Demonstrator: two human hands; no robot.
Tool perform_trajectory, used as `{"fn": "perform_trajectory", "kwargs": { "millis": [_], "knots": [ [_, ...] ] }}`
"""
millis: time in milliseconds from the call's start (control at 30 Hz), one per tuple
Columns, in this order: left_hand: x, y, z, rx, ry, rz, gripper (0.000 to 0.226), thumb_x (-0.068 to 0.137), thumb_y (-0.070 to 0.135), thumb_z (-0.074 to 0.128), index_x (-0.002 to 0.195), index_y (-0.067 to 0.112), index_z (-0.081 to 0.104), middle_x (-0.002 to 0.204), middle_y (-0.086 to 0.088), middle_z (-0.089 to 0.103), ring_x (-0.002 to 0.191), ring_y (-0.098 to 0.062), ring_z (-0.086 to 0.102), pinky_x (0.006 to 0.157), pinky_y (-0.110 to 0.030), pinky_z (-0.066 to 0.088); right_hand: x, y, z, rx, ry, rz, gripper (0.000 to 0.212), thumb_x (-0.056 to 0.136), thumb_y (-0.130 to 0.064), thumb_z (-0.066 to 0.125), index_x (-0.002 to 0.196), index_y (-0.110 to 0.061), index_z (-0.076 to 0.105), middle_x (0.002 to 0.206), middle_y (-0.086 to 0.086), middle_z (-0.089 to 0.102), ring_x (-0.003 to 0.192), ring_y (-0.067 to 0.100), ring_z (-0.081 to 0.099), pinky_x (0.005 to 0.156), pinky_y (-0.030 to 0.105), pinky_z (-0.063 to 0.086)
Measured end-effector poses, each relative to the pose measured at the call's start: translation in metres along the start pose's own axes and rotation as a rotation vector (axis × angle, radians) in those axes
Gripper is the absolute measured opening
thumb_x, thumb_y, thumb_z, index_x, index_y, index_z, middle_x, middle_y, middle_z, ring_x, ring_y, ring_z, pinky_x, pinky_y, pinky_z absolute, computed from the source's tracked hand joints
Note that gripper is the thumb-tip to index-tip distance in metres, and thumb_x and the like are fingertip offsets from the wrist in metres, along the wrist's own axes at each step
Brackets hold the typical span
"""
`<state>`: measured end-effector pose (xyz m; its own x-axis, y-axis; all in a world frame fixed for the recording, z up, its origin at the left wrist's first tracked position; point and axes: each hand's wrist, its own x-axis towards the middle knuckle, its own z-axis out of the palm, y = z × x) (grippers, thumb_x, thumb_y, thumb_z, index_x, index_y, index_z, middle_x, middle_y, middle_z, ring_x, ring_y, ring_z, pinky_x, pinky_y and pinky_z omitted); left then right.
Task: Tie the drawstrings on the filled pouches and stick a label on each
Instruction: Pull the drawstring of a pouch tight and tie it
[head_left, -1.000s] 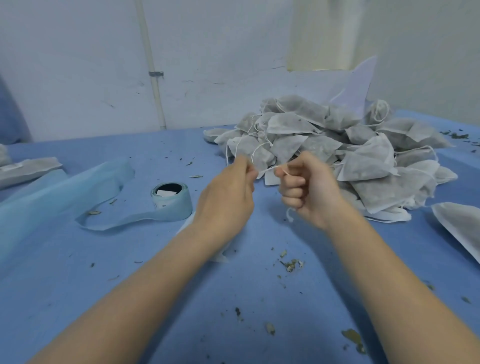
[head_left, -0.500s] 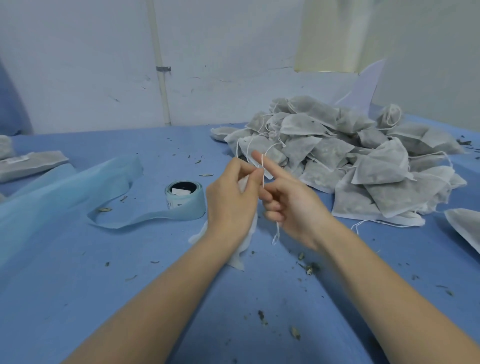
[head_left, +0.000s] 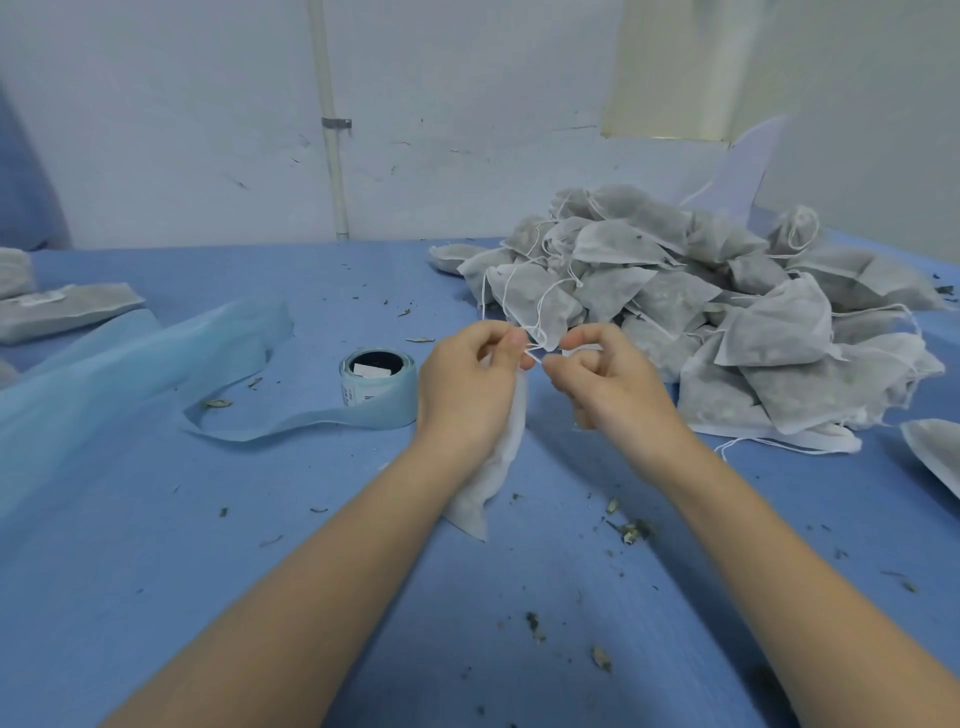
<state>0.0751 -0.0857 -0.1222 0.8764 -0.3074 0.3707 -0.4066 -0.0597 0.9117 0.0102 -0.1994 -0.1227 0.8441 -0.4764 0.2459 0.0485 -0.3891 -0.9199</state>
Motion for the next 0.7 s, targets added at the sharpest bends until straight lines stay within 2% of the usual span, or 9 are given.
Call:
{"fn": "perform_trajectory", "kwargs": {
  "millis": [67,167,233,333,433,533,600,700],
  "knots": [
    [0.000,-0.001,-0.001,-0.091,-0.016,-0.016,0.024,0.092,0.020,0.057,0.072,0.030,0.062,0.060,0.017,0.065,0.078,-0.007,0.064,0.084,-0.026,0.047,0.002,0.002,-0.002,0.050,-0.041,0.011,0.004,0.091,-0.017,0.061,0.087,-0.017,0.063,0.052,-0.009,0.039,0.047,0.007,0.035,0.050,0.023,0.035],
    [-0.002,-0.001,-0.002,-0.169,-0.097,-0.012,0.028,0.092,0.015,0.056,0.069,0.027,0.063,0.059,0.016,0.063,0.068,-0.001,0.060,0.080,-0.023,0.045,0.003,0.006,-0.006,0.049,-0.060,0.017,0.017,0.091,-0.024,0.063,0.090,-0.011,0.075,0.047,-0.012,0.034,0.041,0.005,0.029,0.041,0.014,0.029],
    [-0.003,0.000,-0.003,-0.167,-0.151,-0.002,0.034,0.092,0.014,0.056,0.063,0.030,0.065,0.059,0.015,0.061,0.069,-0.003,0.058,0.079,-0.023,0.043,0.005,0.006,-0.007,0.116,-0.035,0.063,0.017,0.088,-0.025,0.067,0.085,-0.012,0.076,0.047,-0.012,0.032,0.042,0.006,0.028,0.040,0.013,0.027],
    [-0.004,0.002,-0.003,0.015,-0.149,0.054,0.033,0.091,0.022,0.058,0.062,0.038,0.064,0.065,0.018,0.064,0.079,-0.005,0.061,0.081,-0.021,0.042,0.007,0.003,-0.010,0.319,-0.034,0.176,0.017,0.086,-0.020,0.069,0.075,-0.007,0.068,0.056,-0.006,0.034,0.048,0.008,0.025,0.040,0.016,0.026],
    [-0.008,0.002,-0.001,0.238,-0.049,0.193,0.020,0.091,0.024,0.057,0.075,0.032,0.066,0.078,0.016,0.068,0.084,-0.006,0.060,0.077,-0.018,0.040,0.008,0.000,-0.011,0.483,-0.073,0.229,0.021,0.085,-0.019,0.070,0.068,-0.007,0.070,0.058,-0.004,0.036,0.047,0.007,0.023,0.039,0.015,0.022],
    [-0.008,0.000,0.001,0.279,0.020,0.186,0.015,0.092,0.026,0.056,0.084,0.020,0.069,0.085,0.006,0.069,0.086,-0.011,0.059,0.076,-0.021,0.038,0.005,-0.001,-0.009,0.421,-0.073,0.174,0.015,0.078,-0.024,0.075,0.072,-0.011,0.078,0.054,-0.007,0.037,0.048,0.007,0.026,0.042,0.016,0.025],
    [-0.006,-0.002,0.002,0.260,0.024,0.137,0.017,0.092,0.028,0.055,0.087,0.019,0.068,0.088,0.005,0.069,0.089,-0.012,0.059,0.077,-0.022,0.038,0.003,-0.002,-0.004,0.343,-0.030,0.139,0.007,0.079,-0.018,0.075,0.075,-0.013,0.078,0.048,-0.010,0.038,0.045,0.005,0.029,0.044,0.016,0.027],
    [-0.004,-0.004,0.002,0.270,0.003,0.103,0.019,0.094,0.030,0.051,0.088,0.019,0.065,0.090,0.004,0.068,0.091,-0.014,0.058,0.077,-0.024,0.037,0.003,-0.002,0.000,0.434,0.018,0.212,0.007,0.082,-0.012,0.071,0.081,-0.005,0.074,0.050,-0.008,0.037,0.043,0.005,0.028,0.039,0.015,0.027]
  ]
}}
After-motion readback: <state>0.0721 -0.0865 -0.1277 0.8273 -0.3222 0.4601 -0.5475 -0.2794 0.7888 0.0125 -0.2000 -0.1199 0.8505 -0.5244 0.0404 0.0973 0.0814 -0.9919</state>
